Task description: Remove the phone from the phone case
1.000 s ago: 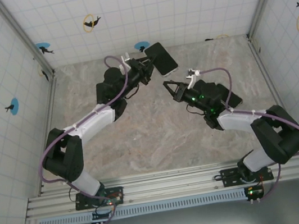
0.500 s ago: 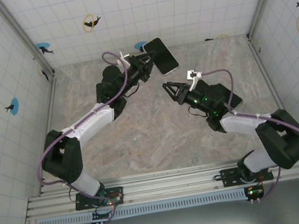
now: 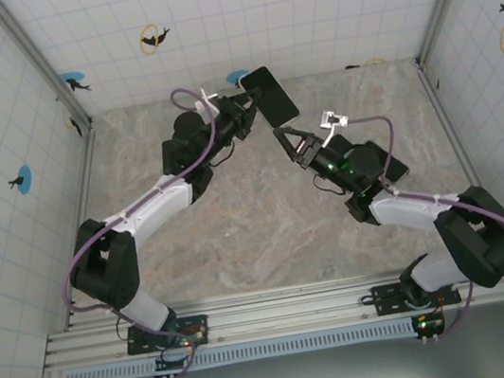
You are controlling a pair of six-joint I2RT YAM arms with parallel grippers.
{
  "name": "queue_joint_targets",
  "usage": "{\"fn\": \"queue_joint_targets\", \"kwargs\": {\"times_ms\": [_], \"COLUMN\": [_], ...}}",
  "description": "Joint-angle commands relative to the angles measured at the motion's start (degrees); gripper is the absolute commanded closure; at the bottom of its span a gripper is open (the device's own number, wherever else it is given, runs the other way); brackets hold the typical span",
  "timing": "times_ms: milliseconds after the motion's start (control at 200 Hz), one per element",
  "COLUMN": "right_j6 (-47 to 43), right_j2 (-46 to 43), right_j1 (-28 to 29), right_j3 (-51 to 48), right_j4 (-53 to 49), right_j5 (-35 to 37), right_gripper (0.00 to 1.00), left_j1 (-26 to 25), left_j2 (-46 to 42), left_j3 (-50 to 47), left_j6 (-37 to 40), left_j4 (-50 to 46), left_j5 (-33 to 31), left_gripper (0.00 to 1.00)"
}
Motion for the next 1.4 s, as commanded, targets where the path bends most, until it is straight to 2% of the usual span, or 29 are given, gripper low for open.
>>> {"fn": "queue_joint_targets", "kwargs": {"times_ms": [0,175,380,485,636,931,1396], "right_j6": [3.87,7.37,9.82,11.55,13.05,13.33,17.41], "right_j2": [1.35,2.65,3.57,3.77,3.62,2.99,3.07], "right_j1": [-0.05,-0.54,-0.63,-0.86,-0.95,-1.82,-2.93], "right_j3": [3.23,4.21,4.53,3.82,4.07,4.40,5.08], "right_j4": [5.37,5.68,4.74,6.11,6.54,5.76,6.01], "right_j5": [1.32,3.19,2.73,2.83,1.20,-2.82,-7.99], "right_gripper": [0.49,0.60,0.83,0.88,0.97,0.99,1.00], "left_j1": [0.03,-0.18,-0.15,0.02,2.00,4.56,8.08], "left_j2": [-1.86,-2.23,-2.42,-2.80,-2.24,1.17,2.96], "left_j3": [-0.65,-1.34,-1.89,-1.55,0.60,7.89,10.06], "left_j6": [1.95,2.81,3.91,5.72,8.63,12.82,15.80], "left_j4": [3.04,3.07,2.63,0.78,-3.18,-10.63,-11.03], "left_j5": [0.71,1.46,1.98,2.77,8.01,20.37,27.01], "left_gripper": [1.00,1.00,1.00,0.91,0.79,0.76,0.75]}}
